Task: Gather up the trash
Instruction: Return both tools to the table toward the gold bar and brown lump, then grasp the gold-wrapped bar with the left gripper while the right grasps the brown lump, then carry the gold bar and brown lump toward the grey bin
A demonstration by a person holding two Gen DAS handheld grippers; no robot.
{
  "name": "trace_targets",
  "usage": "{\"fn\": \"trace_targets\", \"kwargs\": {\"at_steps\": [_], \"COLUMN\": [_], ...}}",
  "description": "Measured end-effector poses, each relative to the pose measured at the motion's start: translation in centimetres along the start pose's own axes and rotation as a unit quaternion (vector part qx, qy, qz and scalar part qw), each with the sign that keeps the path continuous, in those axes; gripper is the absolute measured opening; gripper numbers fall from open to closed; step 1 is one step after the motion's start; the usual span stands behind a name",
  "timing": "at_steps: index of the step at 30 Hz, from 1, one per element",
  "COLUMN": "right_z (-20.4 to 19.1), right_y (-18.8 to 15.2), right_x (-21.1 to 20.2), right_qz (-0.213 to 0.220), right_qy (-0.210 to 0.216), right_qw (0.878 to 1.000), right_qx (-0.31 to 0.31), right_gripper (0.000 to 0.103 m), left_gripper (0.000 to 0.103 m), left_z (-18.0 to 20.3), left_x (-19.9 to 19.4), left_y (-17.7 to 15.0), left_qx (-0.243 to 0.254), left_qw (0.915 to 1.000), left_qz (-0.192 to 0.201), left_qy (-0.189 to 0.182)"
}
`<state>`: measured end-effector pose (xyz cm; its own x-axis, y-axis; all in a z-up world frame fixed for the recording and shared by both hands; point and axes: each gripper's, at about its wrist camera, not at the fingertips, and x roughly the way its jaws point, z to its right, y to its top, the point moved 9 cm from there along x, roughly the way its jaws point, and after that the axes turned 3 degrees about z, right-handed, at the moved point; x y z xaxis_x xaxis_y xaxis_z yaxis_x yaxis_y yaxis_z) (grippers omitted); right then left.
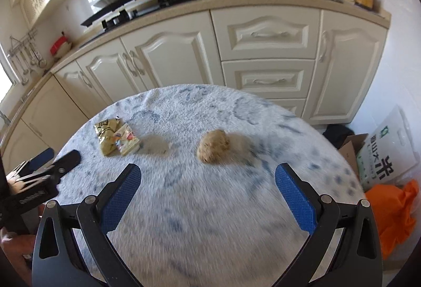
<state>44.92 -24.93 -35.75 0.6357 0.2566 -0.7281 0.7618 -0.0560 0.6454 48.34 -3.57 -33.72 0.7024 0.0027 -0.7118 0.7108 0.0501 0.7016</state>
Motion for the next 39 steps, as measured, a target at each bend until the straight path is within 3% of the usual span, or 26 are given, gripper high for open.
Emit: {"fn": "trace_targets", "kwargs": {"at_steps": [9, 11, 12, 13, 15, 17, 19, 20, 29, 39], "right_z": [-0.2, -0.3, -0.4, -0.5, -0.7, -0.8, -0.7, -0.6, -0.2, -1.4], "right_y": [0.4, 0.5, 0.5, 0.4, 0.2, 0.3, 0.3, 0.2, -1.7, -3.2], "right_x": [3.3, 3.9, 4.3, 4.7, 5.3, 5.4, 5.2, 5.0, 2.1, -6.7], "right_qz": [-0.015, -0.016, -0.017, -0.02, -0.026, -0.018, -0.016, -0.016, -0.017, 0.022], "right_qy": [-0.001, -0.004, -0.005, -0.007, -0.017, -0.043, -0.052, -0.052, -0.012, 0.005], "right_qw": [1.0, 1.0, 1.0, 0.999, 0.999, 0.997, 0.996, 0.996, 0.999, 0.999], "right_qx": [-0.012, -0.016, -0.019, -0.025, -0.037, -0.059, -0.066, -0.065, -0.041, -0.036], "right_gripper": [0.103, 0.103, 0.102, 0.096, 0.081, 0.065, 0.04, 0.036, 0.035, 0.035], "left_gripper": [0.102, 0.096, 0.088, 0.086, 0.068, 0.066, 0.064, 0.063, 0.063, 0.063], "left_z": [1.5, 1.6, 1.7, 1.8, 2.0, 2.2, 2.2, 2.2, -0.2, -0.7], "left_x": [7.9, 9.2, 9.4, 9.7, 10.3, 10.8, 11.2, 11.2, 8.1, -3.0], "left_y": [2.4, 2.7, 3.0, 3.4, 4.1, 4.5, 4.9, 4.9, 2.2, -0.7], "left_qx": [0.022, 0.015, 0.01, 0.007, 0.011, 0.015, 0.011, 0.008, -0.01, -0.025], "left_qw": [0.9993, 0.9991, 0.9989, 0.9989, 0.9987, 0.9985, 0.9979, 0.9977, 0.998, 0.9953], "left_qz": [-0.03, -0.04, -0.039, -0.035, -0.027, -0.024, -0.02, -0.019, 0.002, 0.058], "left_qy": [0.003, -0.009, -0.025, -0.031, -0.041, -0.046, -0.061, -0.065, -0.062, -0.073]}}
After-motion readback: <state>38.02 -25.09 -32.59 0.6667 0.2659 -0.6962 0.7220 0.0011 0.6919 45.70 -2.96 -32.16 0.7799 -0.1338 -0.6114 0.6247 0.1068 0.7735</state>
